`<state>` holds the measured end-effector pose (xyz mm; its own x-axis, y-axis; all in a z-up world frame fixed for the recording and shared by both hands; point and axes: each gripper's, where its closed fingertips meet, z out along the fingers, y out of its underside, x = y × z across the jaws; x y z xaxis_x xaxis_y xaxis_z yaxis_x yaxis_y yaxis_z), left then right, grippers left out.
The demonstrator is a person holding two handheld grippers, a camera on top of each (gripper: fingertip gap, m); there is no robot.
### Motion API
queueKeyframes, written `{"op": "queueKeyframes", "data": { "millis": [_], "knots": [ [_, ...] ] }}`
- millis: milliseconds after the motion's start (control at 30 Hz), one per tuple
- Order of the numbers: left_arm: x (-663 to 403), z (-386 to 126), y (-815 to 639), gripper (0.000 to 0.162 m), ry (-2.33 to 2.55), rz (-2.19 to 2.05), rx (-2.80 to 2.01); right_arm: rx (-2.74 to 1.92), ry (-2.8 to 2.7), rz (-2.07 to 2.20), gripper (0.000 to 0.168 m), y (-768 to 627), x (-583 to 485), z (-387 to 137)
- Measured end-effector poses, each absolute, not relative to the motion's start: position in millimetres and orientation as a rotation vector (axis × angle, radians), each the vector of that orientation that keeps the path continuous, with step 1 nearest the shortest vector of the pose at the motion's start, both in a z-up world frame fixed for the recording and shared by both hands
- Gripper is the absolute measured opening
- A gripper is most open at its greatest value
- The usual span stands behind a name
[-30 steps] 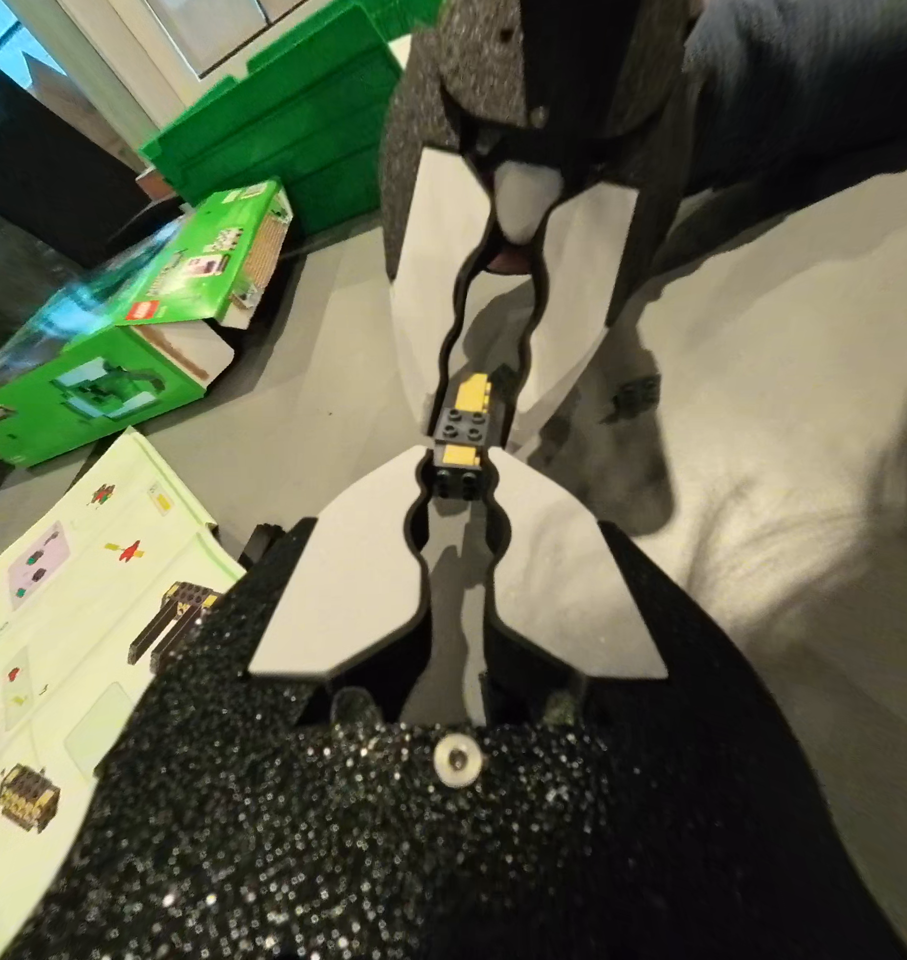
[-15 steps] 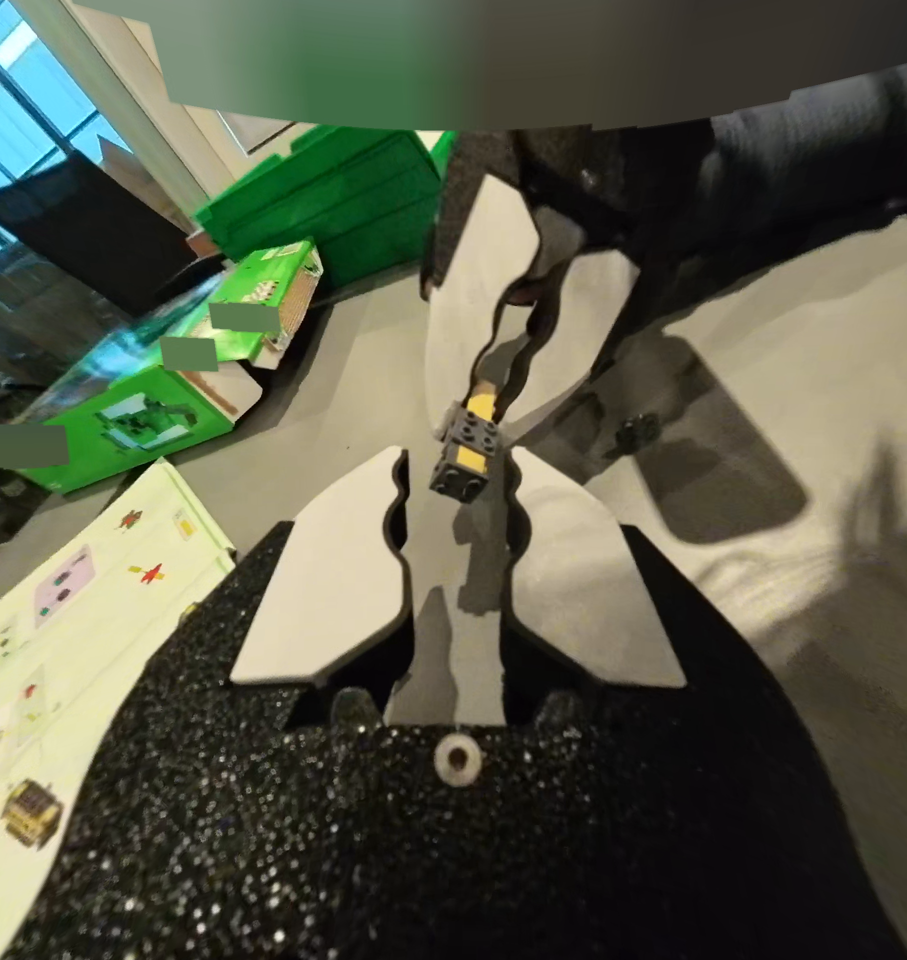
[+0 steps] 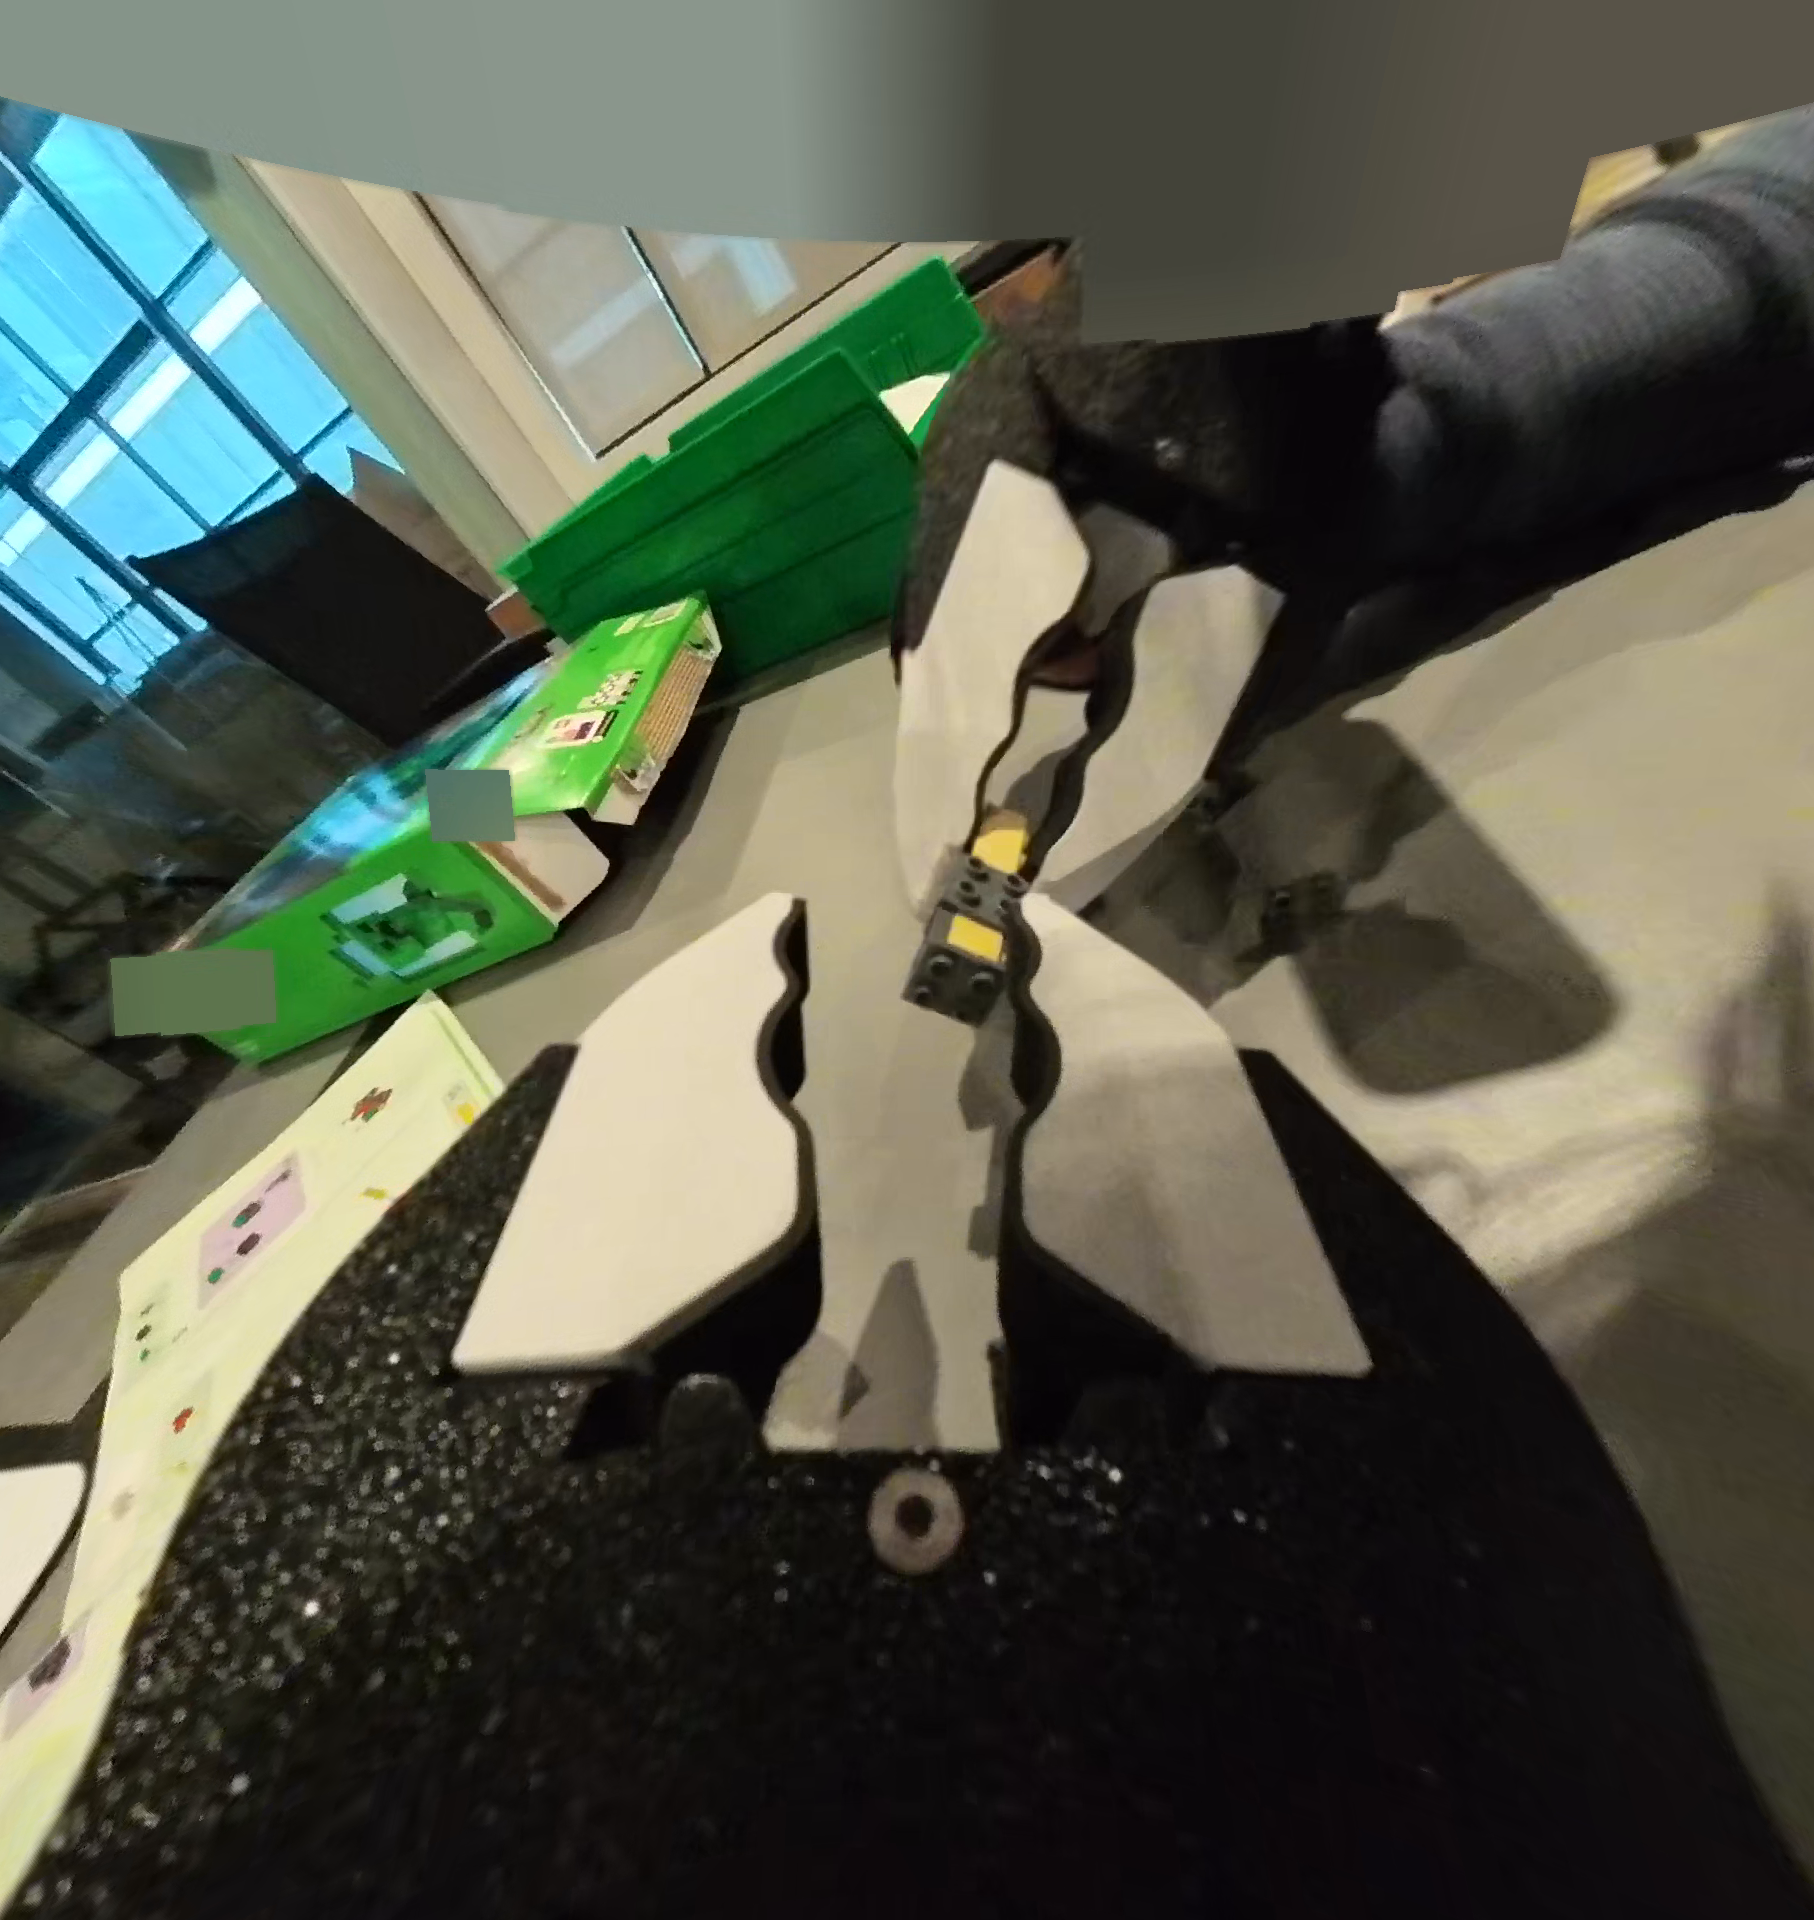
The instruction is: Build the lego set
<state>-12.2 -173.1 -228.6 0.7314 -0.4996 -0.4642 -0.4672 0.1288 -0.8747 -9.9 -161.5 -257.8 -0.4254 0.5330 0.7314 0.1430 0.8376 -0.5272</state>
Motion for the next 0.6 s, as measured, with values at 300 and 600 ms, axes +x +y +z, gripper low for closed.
{"op": "queueKeyframes", "data": {
  "millis": [300,600],
  "knots": [
    [-3.1,-227.3,-177.3,0.032,0.871,-0.051,-1.469,-0.636,-2.064,0.864,0.012,-171.0,-1.4,-261.9],
    [1.9,-236.3,-180.1,0.027,0.941,-0.041,-1.487,-0.653,-2.050,1.053,0.012,-172.6,8.7,-248.1]
  ]
}}
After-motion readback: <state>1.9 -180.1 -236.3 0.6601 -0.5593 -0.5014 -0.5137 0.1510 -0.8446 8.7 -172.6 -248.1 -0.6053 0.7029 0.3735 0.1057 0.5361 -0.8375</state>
